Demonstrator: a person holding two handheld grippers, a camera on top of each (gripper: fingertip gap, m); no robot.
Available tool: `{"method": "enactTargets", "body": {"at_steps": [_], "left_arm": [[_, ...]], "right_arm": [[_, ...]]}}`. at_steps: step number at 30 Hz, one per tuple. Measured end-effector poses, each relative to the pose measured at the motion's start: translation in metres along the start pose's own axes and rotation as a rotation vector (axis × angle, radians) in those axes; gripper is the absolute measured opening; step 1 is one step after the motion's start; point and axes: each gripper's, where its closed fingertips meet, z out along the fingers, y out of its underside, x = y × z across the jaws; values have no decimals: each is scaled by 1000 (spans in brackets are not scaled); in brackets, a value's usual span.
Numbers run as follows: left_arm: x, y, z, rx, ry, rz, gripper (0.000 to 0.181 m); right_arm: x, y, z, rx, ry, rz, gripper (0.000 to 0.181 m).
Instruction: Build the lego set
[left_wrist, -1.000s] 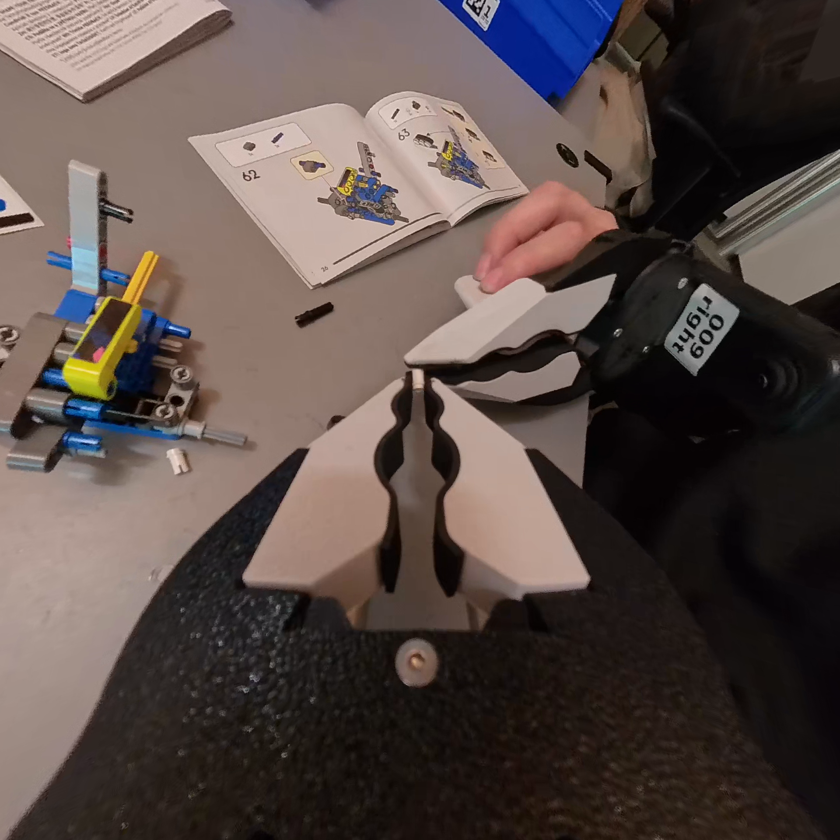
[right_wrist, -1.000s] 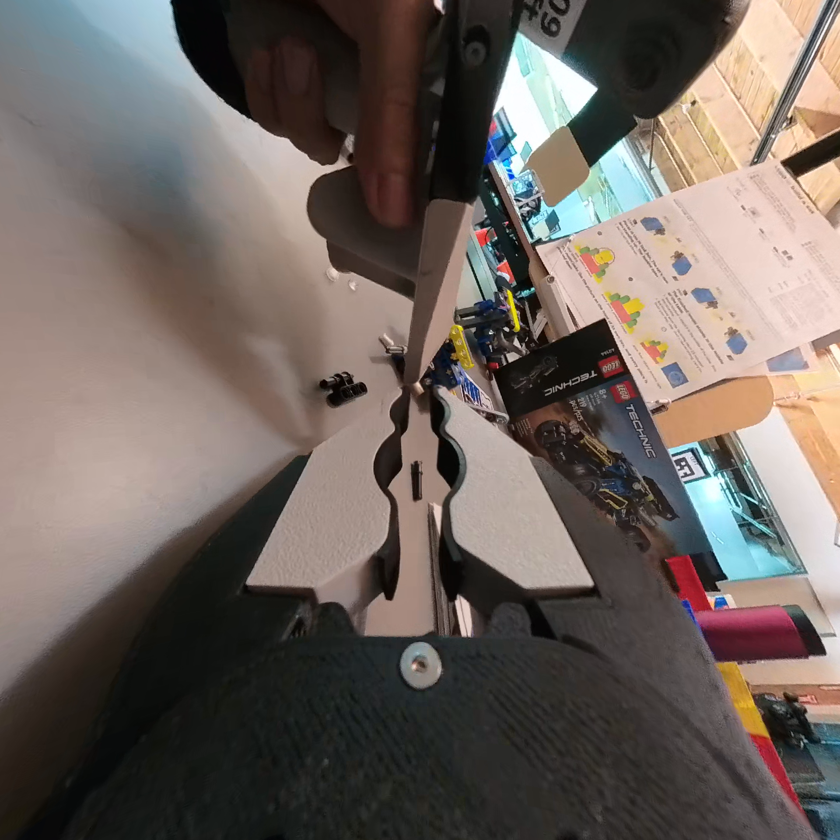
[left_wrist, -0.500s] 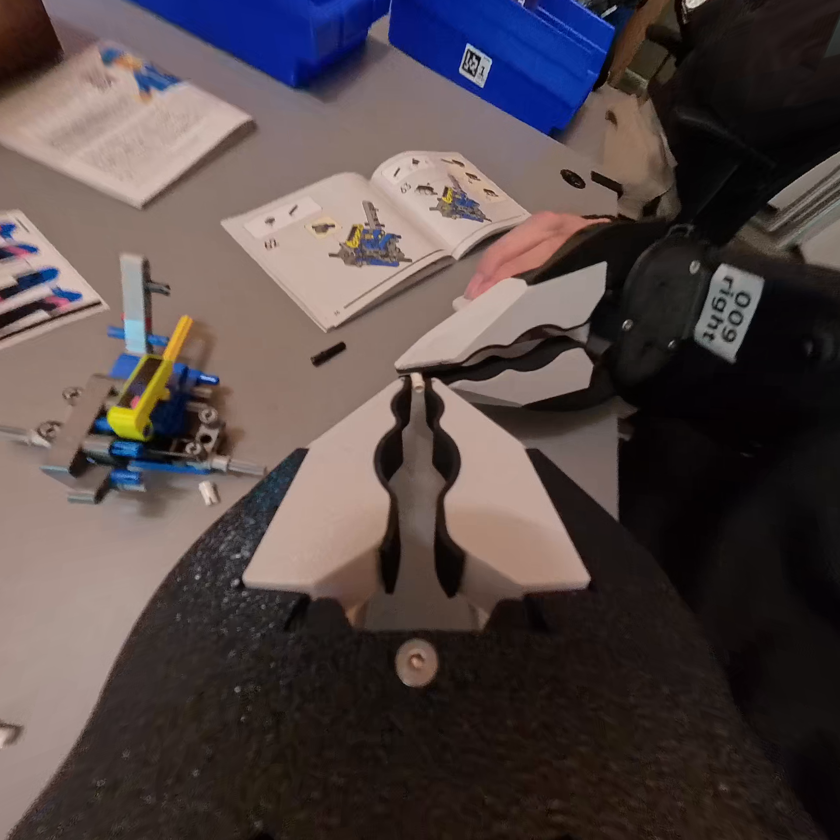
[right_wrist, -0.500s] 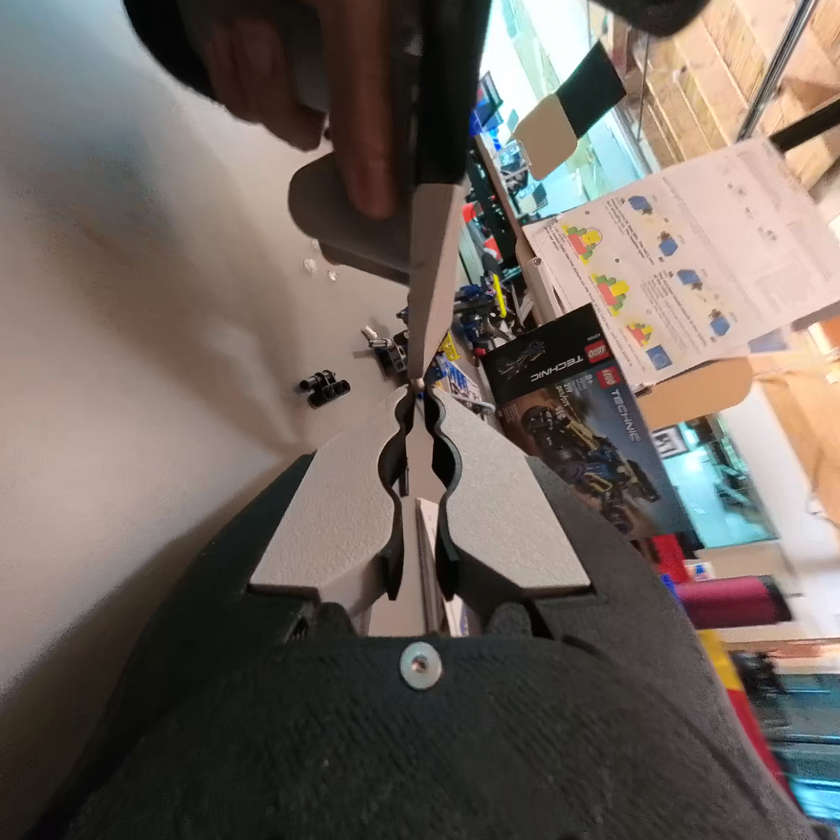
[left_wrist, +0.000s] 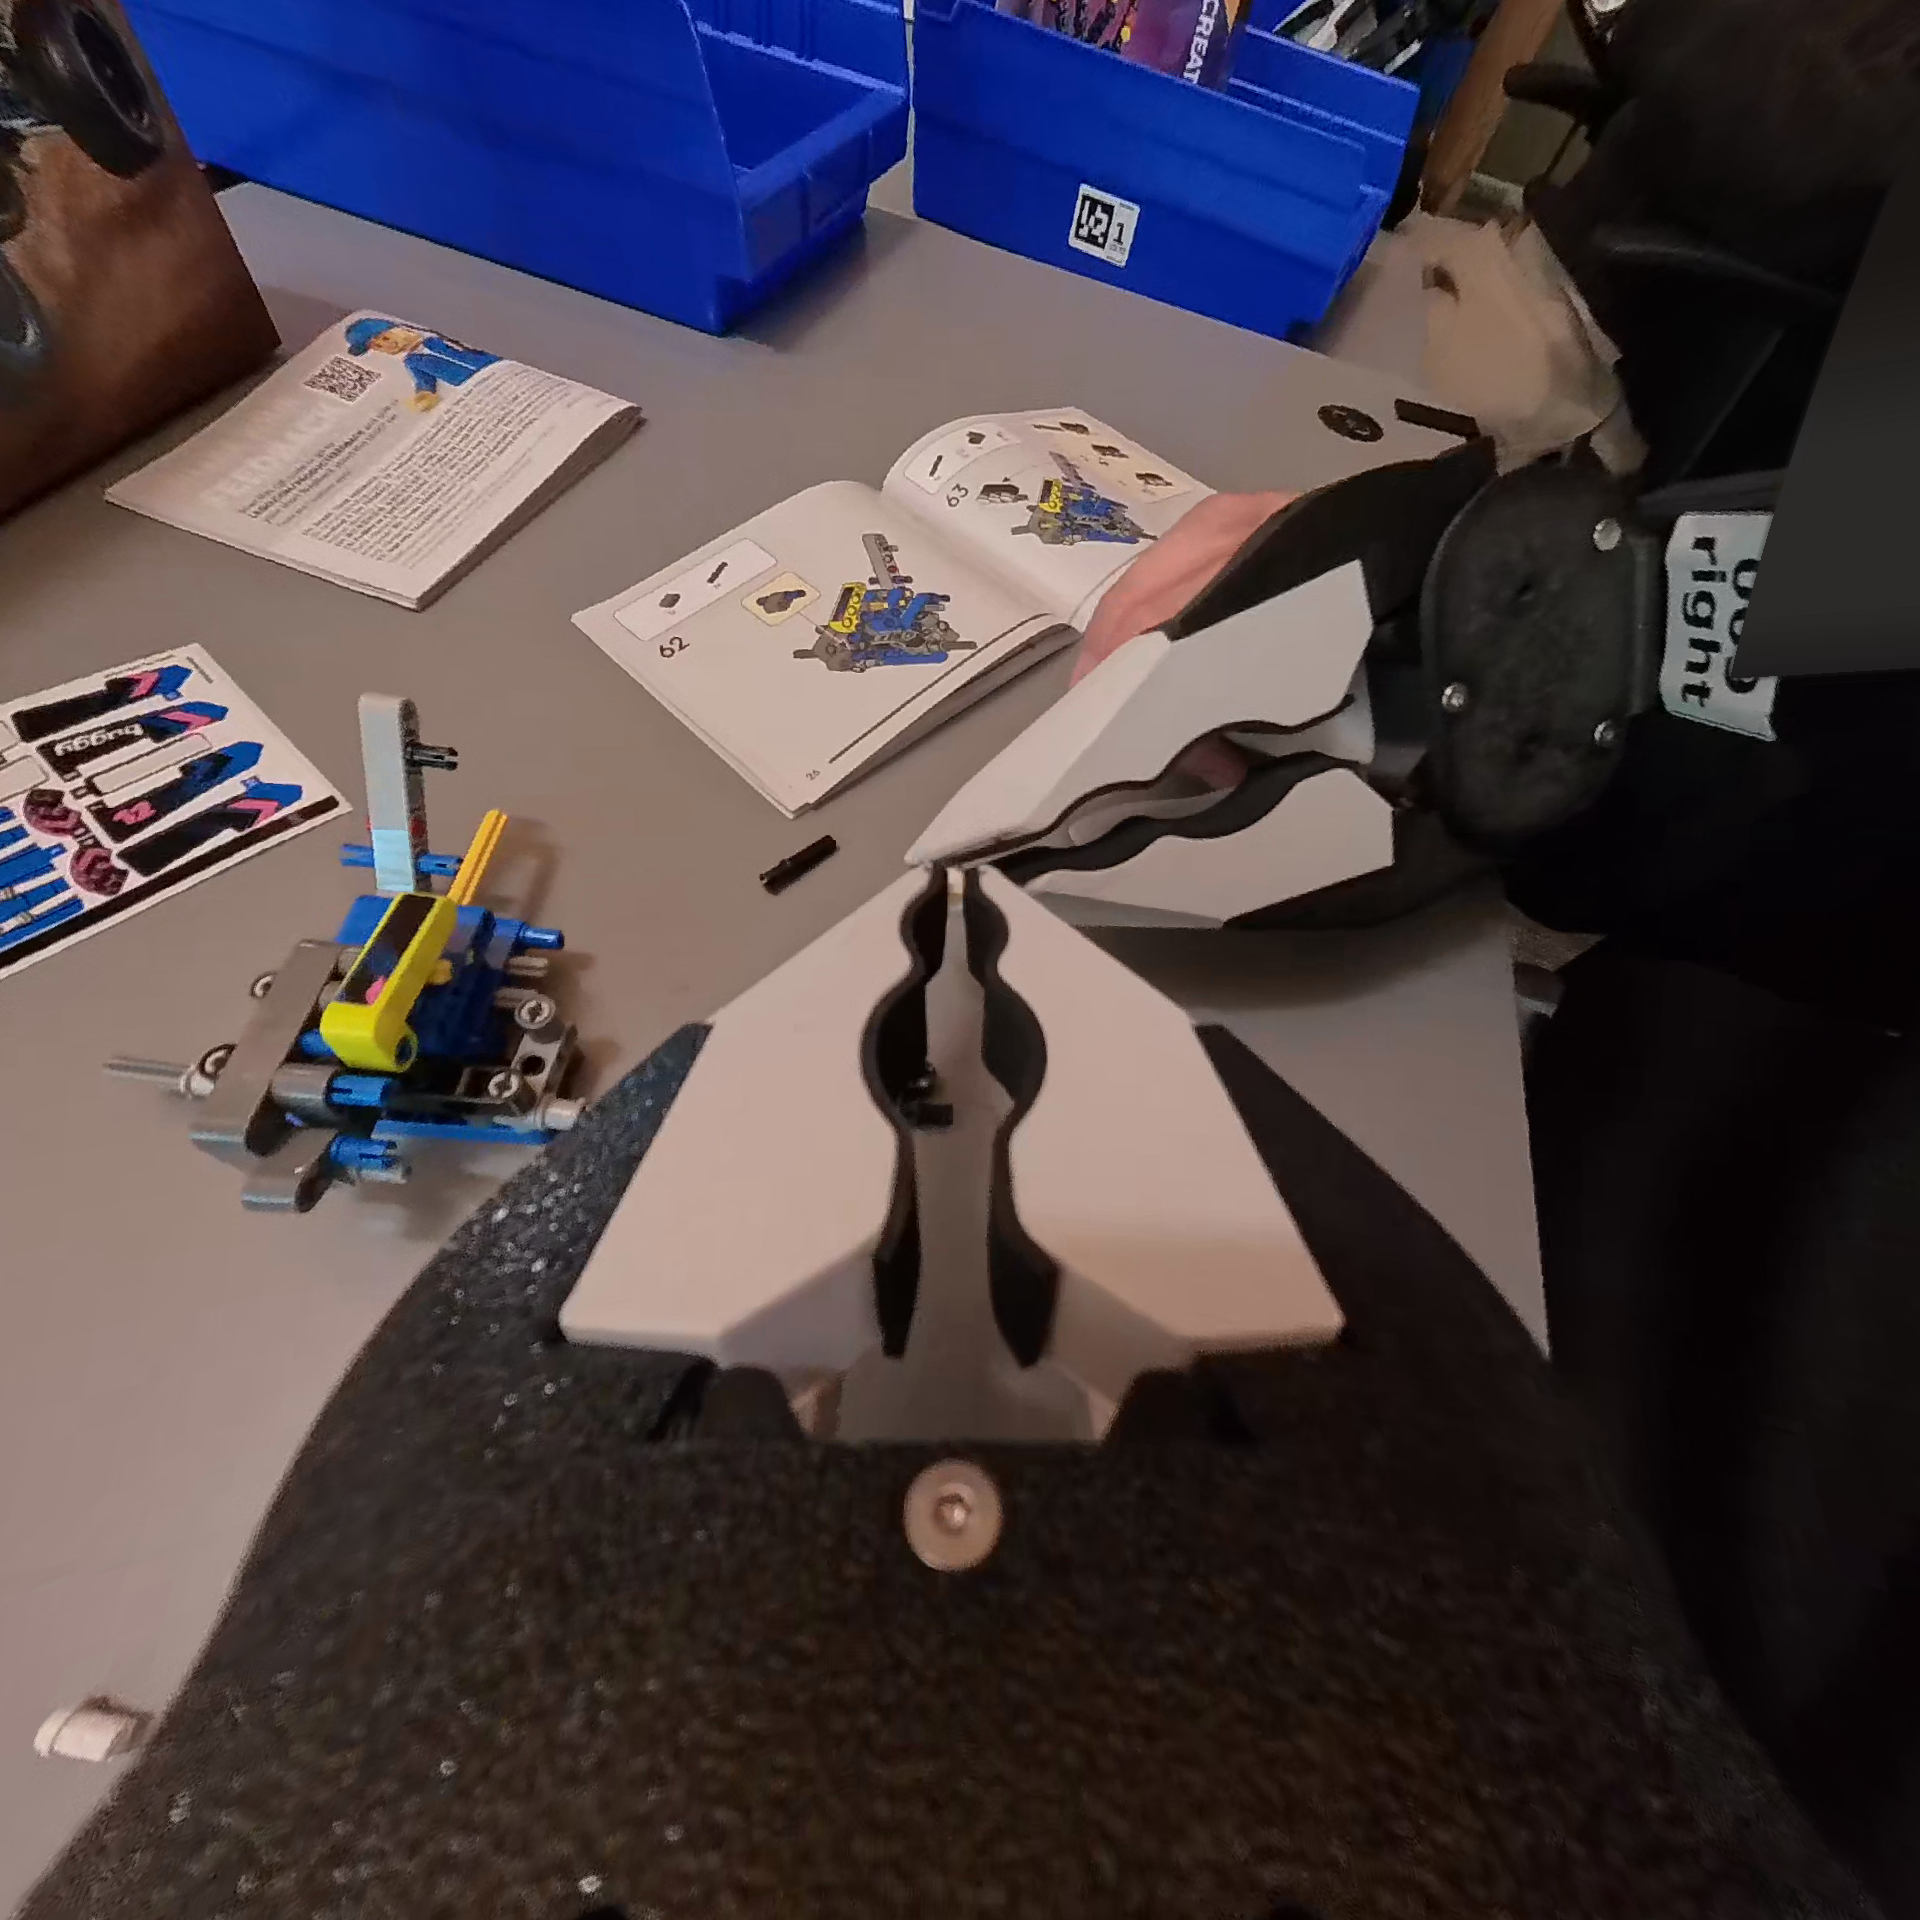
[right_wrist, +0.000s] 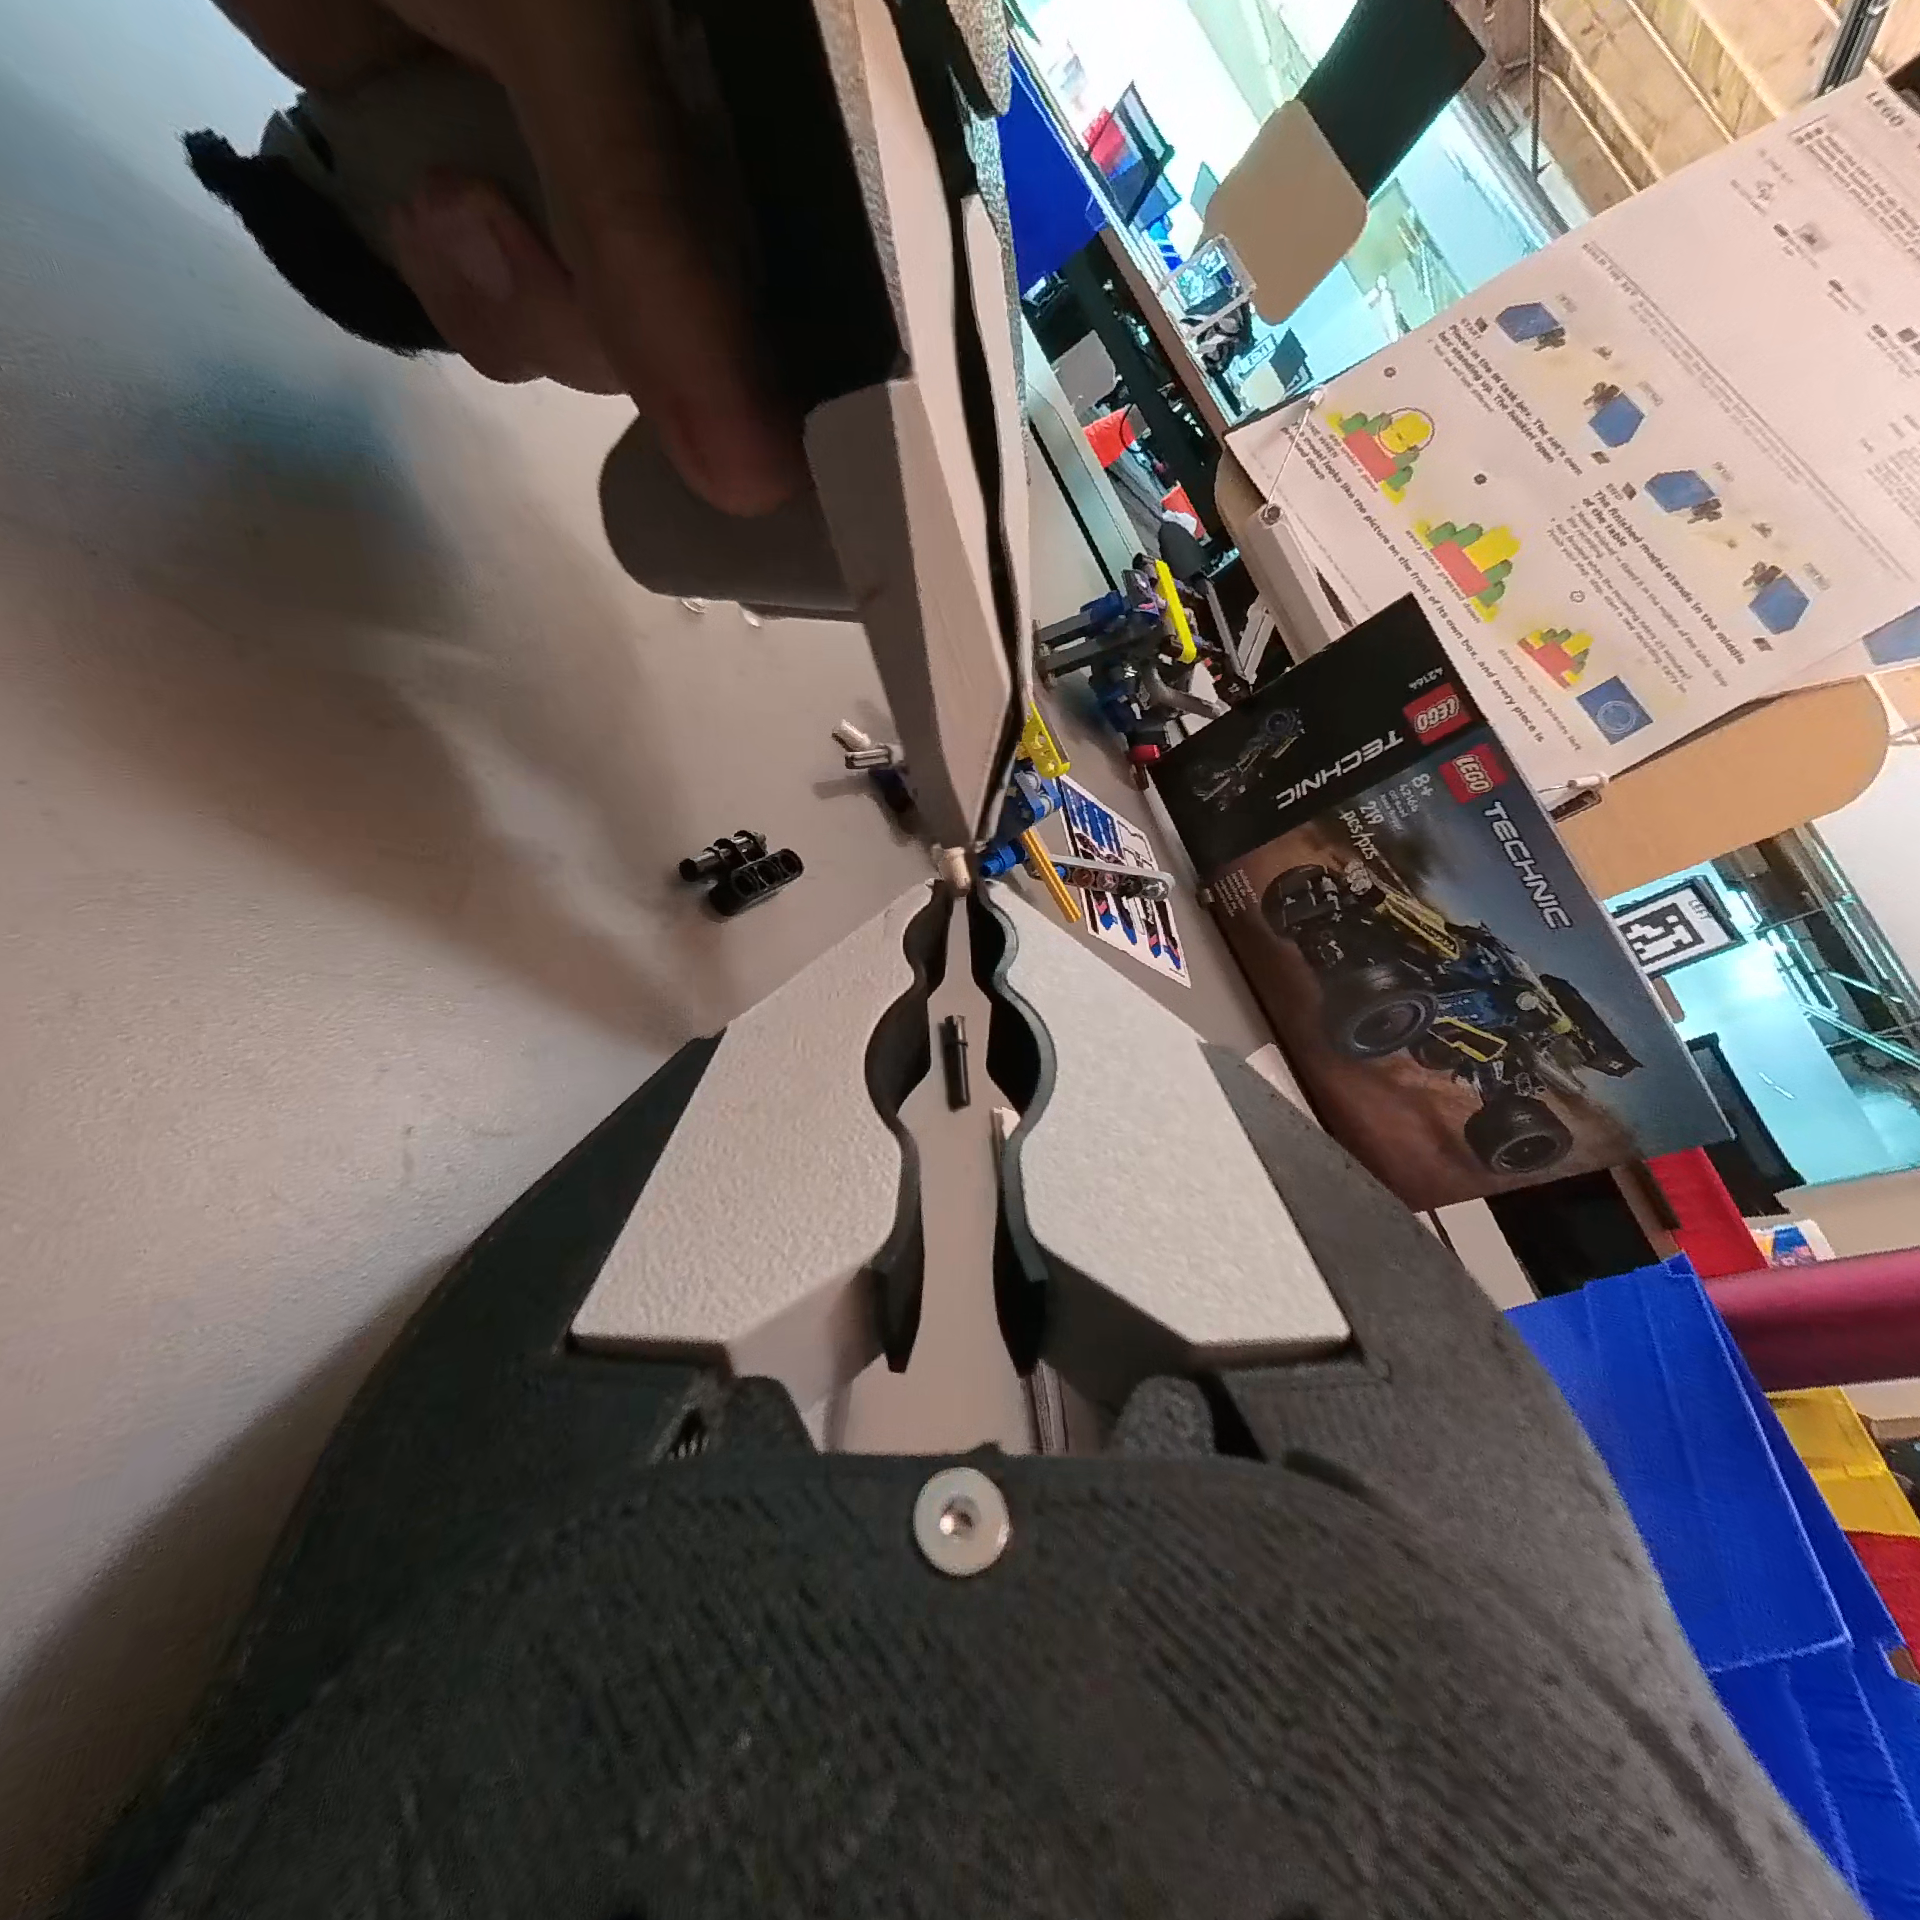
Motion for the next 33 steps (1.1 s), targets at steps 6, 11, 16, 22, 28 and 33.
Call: {"method": "enactTargets", "body": {"at_steps": [6,11,16,22,28,33], "left_arm": [[2,-1,1,10,17,3,7],[1,4,3,-31,-1,43,12],[0,2,3,-20,-25,79,3],[0,3,1,-24,-34,111,6],[1,2,1,-23,-35,144,5],[0,3,1,-26,-45,167,3]], "right_arm": [[0,1,0,-3,0,6,2],[3,0,0,3,13,13,2],[1,-2,-1,14,0,6,2],[1,-3,-1,17,0,6,2],[1,-3,-1,24,1,15,2],[1,-3,-1,23,-1,18,2]]}}
